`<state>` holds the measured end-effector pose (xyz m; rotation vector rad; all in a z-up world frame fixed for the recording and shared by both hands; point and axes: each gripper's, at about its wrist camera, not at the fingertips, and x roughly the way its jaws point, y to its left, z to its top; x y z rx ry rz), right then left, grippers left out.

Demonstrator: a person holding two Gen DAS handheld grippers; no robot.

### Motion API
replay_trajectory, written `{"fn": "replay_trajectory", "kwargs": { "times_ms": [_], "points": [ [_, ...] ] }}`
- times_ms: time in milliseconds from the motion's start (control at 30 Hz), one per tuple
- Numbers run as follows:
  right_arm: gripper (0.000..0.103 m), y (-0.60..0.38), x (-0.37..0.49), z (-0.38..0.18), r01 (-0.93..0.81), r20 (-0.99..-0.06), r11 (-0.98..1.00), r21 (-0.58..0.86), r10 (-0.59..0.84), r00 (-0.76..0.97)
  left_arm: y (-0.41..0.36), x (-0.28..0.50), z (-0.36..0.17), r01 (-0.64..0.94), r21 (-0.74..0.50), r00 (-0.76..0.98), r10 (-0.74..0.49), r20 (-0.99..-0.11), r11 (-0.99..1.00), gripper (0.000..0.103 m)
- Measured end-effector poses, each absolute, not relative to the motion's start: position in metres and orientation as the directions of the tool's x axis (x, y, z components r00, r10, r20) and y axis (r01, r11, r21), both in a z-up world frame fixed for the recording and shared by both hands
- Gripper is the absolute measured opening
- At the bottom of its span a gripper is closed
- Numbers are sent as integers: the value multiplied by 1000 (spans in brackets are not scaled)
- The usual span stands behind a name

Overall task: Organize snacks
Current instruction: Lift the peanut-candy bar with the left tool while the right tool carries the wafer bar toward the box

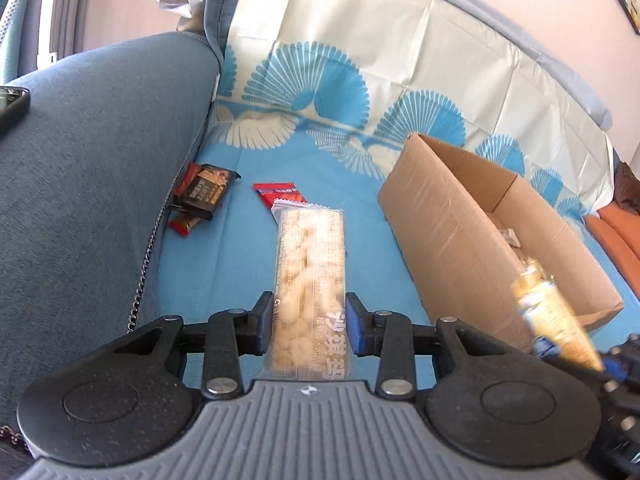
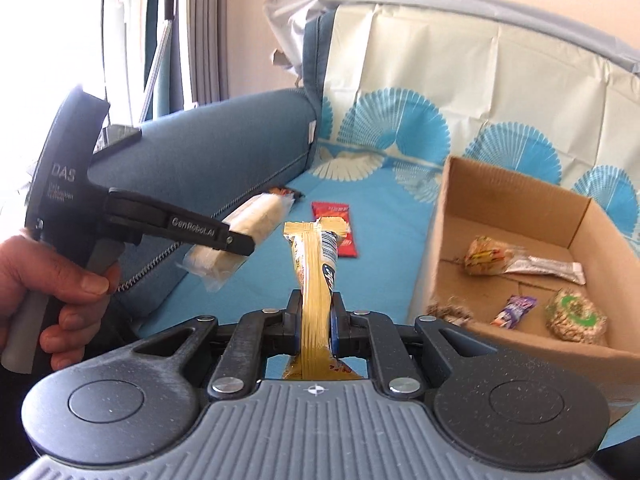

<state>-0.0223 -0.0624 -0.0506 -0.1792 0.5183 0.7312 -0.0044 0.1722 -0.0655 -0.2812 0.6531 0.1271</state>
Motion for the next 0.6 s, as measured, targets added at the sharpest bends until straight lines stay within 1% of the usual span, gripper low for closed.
{"fn": "replay_trajectory", "kwargs": {
  "times_ms": [133,267,500,567,600],
  "points": [
    [13,-81,-22,-28,-656,-452,754,8,588,671,173,-8,-57,-195,-227,810,26,-586,954,41],
    [13,-109,-13,-12,-599,-402,800,33,559,725,174,-10,-52,-168,-251,832,1,-555,953,40],
    [13,-153,3,-11,-424,-377,896,131,440,815,186,-18,-51,-176,-309,863,-4,-505,935,39],
    [13,-156,13,-12,-386,-397,907,166,420,816,187,-21,-53,-167,-313,865,-13,-501,935,27],
    [13,-158,17,-9,-374,-397,909,185,417,818,187,-22,-53,-156,-305,866,-19,-501,939,25]
  ]
}}
